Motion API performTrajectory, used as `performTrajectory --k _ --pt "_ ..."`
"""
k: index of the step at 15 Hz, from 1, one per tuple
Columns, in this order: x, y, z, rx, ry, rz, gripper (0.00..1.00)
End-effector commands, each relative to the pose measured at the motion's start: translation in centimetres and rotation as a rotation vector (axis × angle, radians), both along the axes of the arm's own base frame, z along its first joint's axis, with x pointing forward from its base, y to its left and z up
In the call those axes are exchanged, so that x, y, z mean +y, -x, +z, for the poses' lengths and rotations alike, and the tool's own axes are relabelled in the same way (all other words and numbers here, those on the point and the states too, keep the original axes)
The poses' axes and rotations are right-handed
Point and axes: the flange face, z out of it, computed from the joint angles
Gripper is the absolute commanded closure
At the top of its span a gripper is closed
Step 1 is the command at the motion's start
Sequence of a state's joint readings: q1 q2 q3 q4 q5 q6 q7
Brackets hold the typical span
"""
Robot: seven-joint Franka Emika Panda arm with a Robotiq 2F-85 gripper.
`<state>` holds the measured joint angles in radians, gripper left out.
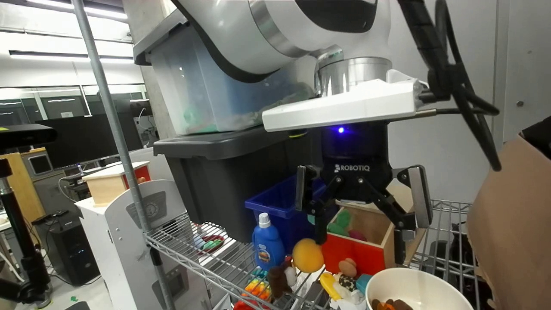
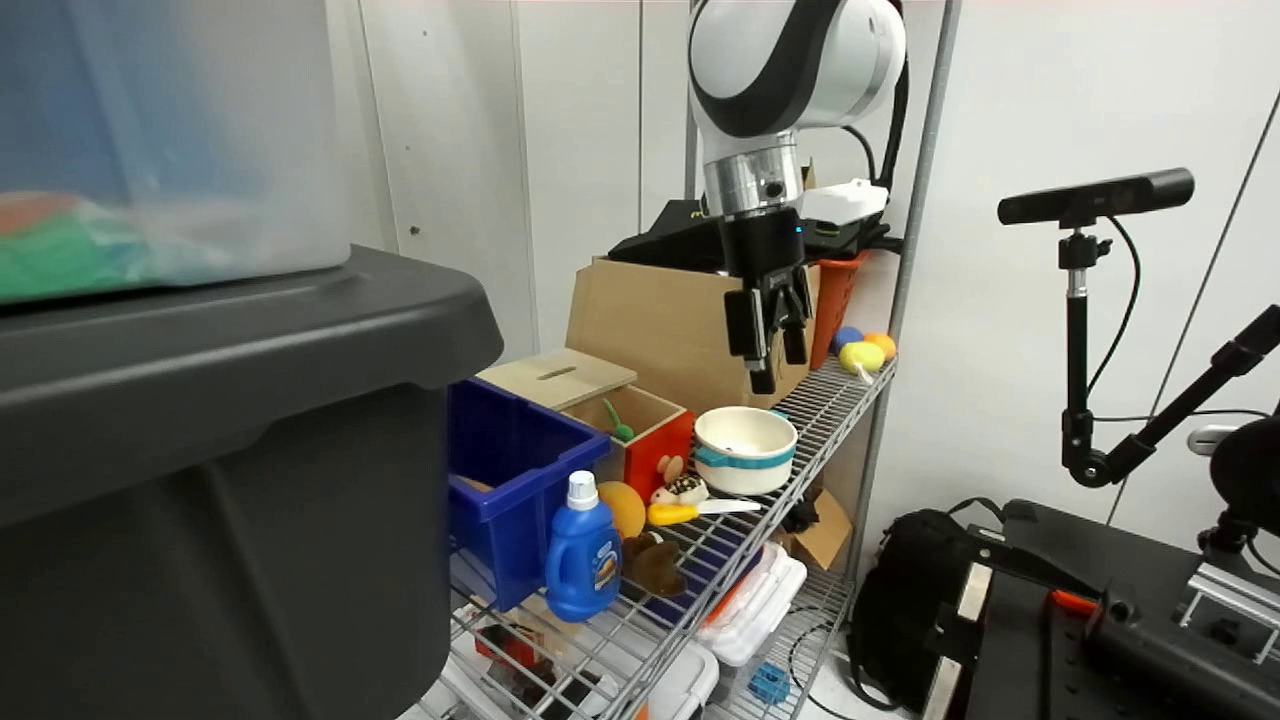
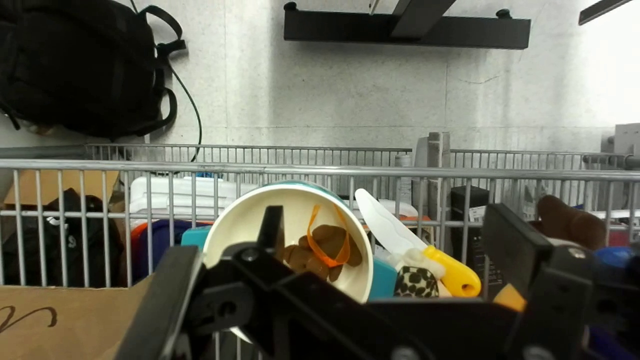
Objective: Remove the brown plush toy from the white pot and place it on the right side of the rack
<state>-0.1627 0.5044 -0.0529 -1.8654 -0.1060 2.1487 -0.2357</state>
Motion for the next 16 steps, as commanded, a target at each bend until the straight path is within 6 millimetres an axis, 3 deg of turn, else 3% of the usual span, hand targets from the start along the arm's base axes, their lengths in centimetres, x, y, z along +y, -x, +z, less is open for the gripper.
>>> performTrajectory --k 1,5,8,16 --pt "-0.9 2.1 1.0 -0.040 0.001 -0.024 0.00" --pt "-3.8 3.0 0.8 -0.047 0.017 -0.045 0.00" --pt "-5.8 2.6 0.8 -0.040 0.028 -0.052 0.00" --pt "-7.8 0.1 1.3 -0.053 0.038 -0.031 0.00"
